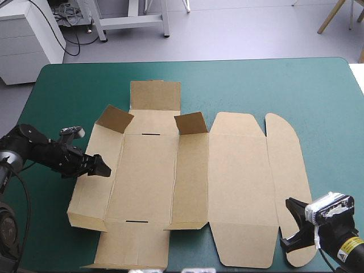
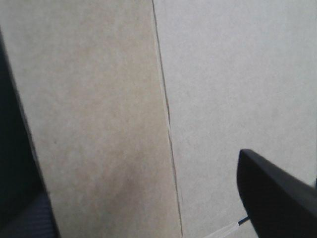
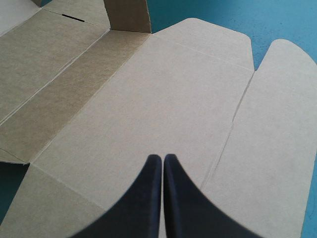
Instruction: Fold the box
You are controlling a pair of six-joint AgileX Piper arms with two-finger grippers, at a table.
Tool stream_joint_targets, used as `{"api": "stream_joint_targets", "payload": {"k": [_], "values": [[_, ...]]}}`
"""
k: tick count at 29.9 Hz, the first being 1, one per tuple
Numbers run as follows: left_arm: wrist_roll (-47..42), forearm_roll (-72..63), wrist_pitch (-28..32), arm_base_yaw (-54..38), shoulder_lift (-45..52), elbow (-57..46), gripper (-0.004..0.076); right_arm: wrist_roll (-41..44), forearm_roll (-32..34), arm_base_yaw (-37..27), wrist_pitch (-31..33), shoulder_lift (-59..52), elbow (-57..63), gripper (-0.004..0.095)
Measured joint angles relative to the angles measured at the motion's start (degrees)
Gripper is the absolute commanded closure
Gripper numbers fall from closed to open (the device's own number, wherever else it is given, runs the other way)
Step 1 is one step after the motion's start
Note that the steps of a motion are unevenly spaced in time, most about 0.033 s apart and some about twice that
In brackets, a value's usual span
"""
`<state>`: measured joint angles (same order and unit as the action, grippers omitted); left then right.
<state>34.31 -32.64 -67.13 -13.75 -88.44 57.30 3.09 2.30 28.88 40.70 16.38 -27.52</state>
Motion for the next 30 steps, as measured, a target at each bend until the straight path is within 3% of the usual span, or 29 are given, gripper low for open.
{"api": "stream_joint_targets", "payload": {"k": [17,26,30], "values": [[0.1,0.5,-1.9,0.0,0.0,5.2,0.0147,0.0,0.0,0.0,0.0,0.0,0.0,0.0912],[-1.2,1.5,-1.9,0.0,0.0,5.3,0.0338,0.0,0.0,0.0,0.0,0.0,0.0,0.0912],[-1.2,1.6,-1.9,0.0,0.0,5.3,0.0461,0.0,0.0,0.0,0.0,0.0,0.0,0.0912]]}}
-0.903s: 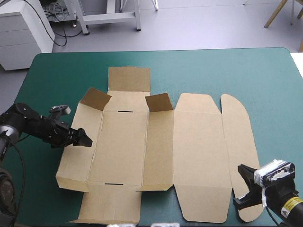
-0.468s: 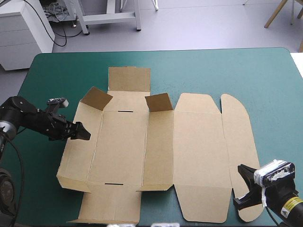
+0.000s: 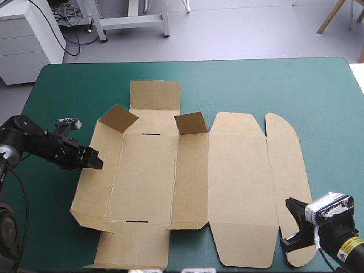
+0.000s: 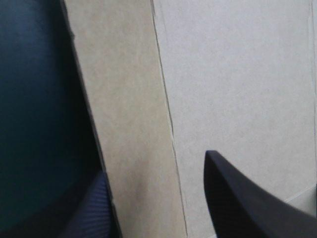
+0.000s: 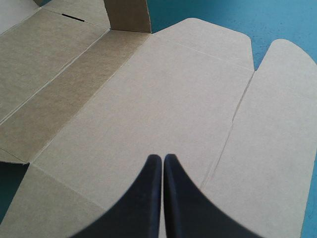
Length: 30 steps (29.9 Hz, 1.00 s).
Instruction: Fold the box
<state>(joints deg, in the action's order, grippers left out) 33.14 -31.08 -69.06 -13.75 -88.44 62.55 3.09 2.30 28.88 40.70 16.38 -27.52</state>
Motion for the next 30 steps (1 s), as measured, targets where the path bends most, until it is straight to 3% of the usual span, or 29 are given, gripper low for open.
{"api": "stream_joint_targets", "payload": {"k": [5,6,30], "values": [[0.0,0.1,0.0,0.0,0.0,0.0,0.0719,0.0,0.0,0.0,0.0,0.0,0.0,0.0912],[0.0,0.1,0.0,0.0,0.0,0.0,0.0731,0.0,0.0,0.0,0.0,0.0,0.0,0.0912],[-0.2,-1.5,-0.5,0.0,1.6,1.6,0.0734,0.0,0.0,0.0,0.0,0.0,0.0,0.0912]]}}
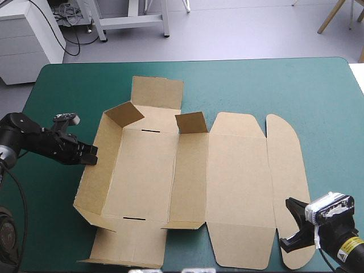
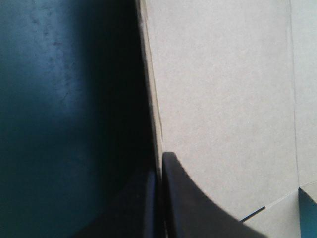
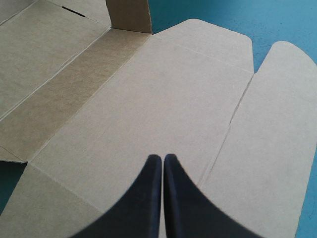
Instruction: Fold the box
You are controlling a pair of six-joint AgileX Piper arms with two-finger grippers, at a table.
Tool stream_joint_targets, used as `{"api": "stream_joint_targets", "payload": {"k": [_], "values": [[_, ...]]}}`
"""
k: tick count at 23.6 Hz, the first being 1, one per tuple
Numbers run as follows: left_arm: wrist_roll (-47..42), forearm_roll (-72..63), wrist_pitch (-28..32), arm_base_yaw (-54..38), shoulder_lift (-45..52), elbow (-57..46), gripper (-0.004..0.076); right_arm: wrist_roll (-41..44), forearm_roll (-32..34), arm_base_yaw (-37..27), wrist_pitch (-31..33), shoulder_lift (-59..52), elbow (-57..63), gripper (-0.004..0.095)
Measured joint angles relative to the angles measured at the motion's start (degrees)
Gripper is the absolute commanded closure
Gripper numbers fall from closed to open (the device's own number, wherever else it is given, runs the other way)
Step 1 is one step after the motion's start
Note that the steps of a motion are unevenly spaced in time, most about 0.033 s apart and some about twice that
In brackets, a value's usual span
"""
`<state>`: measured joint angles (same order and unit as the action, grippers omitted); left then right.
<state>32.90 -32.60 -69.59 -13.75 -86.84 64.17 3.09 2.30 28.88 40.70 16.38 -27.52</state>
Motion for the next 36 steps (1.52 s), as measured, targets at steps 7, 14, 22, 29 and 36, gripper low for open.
{"api": "stream_joint_targets", "payload": {"k": [7,14,22,29,36], "values": [[0.2,-3.2,0.3,0.0,0.2,0.0,0.0734,0.0,0.0,0.0,0.0,0.0,0.0,0.0912],[1.5,-3.4,0.3,0.5,1.3,0.5,0.0734,0.0,0.0,0.0,0.0,0.0,0.0,0.0912],[-2.1,4.8,-0.2,9.7,4.2,7.4,0.0734,0.0,0.0,0.0,0.0,0.0,0.0,0.0912],[-5.1,19.2,-0.5,19.8,4.2,10.8,0.0719,0.0,0.0,0.0,0.0,0.0,0.0,0.0912],[-4.7,19.8,-0.9,21.6,4.2,10.8,0.0422,0.0,0.0,0.0,0.0,0.0,0.0,0.0912]]}}
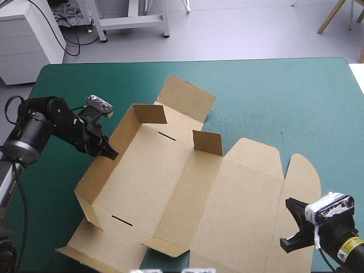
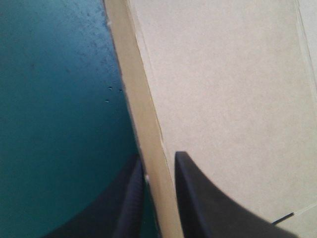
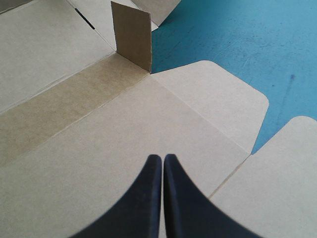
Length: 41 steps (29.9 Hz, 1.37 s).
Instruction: Fold the box
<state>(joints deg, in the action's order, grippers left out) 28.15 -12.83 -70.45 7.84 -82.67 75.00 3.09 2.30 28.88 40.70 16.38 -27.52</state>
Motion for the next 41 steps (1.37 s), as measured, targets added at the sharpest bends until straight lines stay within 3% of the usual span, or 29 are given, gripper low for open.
{"api": "stream_joint_targets", "payload": {"k": [5,19,21,23,26,27,41], "values": [[0.0,-0.5,-0.3,0.0,0.0,1.0,0.0225,0.0,0.0,0.0,0.0,0.0,0.0,0.0912],[-3.0,-2.8,-1.2,0.0,0.2,24.5,0.0226,-0.1,0.0,0.0,0.0,0.0,0.0,0.0912],[-3.1,-2.4,-1.2,0.0,0.3,25.9,0.0258,-0.1,0.0,0.0,0.0,0.0,0.0,0.0912],[-3.2,-1.2,-1.2,0.0,0.5,26.3,0.0359,-0.1,0.0,0.0,0.0,0.0,0.0,0.0912],[-3.4,1.6,-1.2,0.0,0.5,26.4,0.0668,-0.1,0.0,0.0,0.0,0.0,0.0,0.0912],[-3.4,2.4,-1.2,0.0,0.5,26.4,0.0726,-0.1,0.0,0.0,0.0,0.0,0.0,0.0912],[-9.2,6.8,-1.2,0.0,4.0,26.3,0.0734,-0.1,0.7,0.0,0.0,0.0,0.0,0.0912]]}}
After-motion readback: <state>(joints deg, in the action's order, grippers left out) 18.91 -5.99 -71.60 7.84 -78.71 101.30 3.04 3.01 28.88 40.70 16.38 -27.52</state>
